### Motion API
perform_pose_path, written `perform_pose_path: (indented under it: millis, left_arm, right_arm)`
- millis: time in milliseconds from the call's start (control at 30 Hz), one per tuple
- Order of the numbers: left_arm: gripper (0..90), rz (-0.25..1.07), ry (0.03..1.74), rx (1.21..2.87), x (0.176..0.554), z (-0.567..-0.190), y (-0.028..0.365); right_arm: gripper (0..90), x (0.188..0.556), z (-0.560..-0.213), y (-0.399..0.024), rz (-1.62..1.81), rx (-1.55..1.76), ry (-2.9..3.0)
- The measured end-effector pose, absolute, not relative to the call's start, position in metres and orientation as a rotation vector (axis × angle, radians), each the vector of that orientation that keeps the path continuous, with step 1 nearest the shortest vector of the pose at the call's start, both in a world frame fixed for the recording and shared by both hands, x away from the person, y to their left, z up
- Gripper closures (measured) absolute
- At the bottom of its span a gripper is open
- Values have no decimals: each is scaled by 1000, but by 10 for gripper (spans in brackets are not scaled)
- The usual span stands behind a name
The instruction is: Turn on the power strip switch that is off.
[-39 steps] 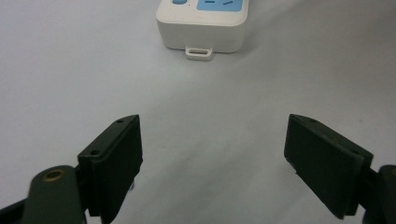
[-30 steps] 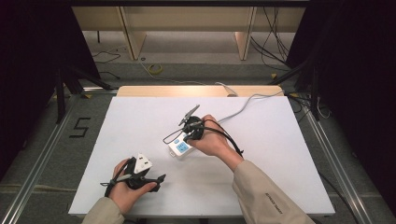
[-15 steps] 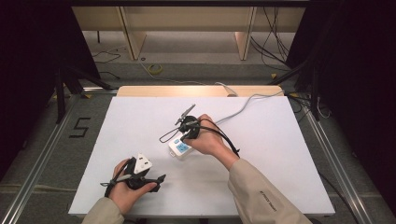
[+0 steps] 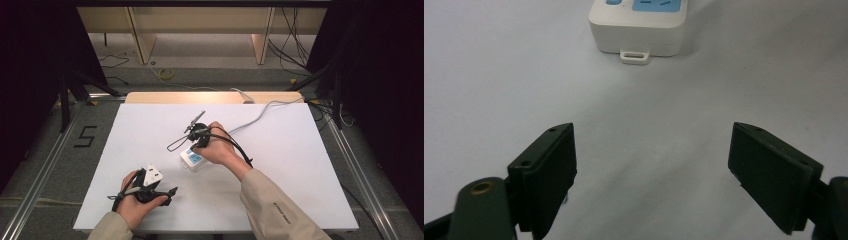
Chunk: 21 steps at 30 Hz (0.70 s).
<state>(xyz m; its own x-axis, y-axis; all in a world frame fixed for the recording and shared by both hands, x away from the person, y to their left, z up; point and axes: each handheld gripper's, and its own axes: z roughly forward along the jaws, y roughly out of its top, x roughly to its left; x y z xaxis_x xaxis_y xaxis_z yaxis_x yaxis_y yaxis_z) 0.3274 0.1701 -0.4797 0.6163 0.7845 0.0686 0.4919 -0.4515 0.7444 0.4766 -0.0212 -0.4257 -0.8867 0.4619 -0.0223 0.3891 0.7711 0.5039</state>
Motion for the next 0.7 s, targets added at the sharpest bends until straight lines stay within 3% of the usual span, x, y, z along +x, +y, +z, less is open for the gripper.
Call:
perform_pose_path:
  millis: [700]
  left_arm:
    - [195,532,993,2143,328,-480,170]
  right_arm:
    - [900,483,-430,-11,727,695,2821]
